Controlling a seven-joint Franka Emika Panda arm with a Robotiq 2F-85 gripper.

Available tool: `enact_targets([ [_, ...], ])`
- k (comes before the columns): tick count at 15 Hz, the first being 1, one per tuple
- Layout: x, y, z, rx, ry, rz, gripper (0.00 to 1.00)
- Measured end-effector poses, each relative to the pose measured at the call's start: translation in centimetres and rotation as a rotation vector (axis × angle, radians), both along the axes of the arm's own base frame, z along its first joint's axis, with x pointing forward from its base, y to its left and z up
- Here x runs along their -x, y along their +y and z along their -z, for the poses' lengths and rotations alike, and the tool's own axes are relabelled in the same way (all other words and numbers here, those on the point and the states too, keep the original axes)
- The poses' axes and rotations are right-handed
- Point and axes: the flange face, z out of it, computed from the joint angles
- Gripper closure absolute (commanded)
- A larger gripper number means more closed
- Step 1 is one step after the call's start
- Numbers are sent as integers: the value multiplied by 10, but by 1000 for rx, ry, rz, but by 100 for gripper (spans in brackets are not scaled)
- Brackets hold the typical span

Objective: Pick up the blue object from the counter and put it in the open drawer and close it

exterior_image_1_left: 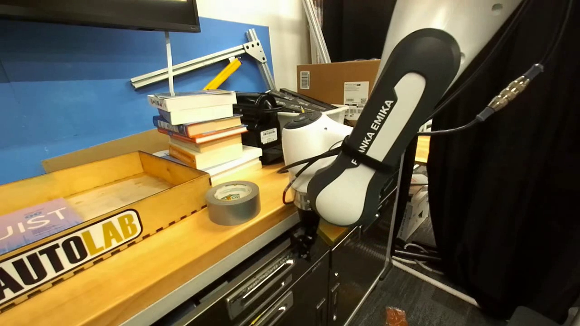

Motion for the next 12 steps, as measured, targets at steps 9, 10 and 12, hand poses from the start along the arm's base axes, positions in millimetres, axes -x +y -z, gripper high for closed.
enact_targets([
  [9, -13, 2, -11, -6, -106, 76, 0],
  [10, -11, -3, -20, -15, -114, 85, 0],
  [12, -2, -14, -42, -63, -104, 85, 0],
])
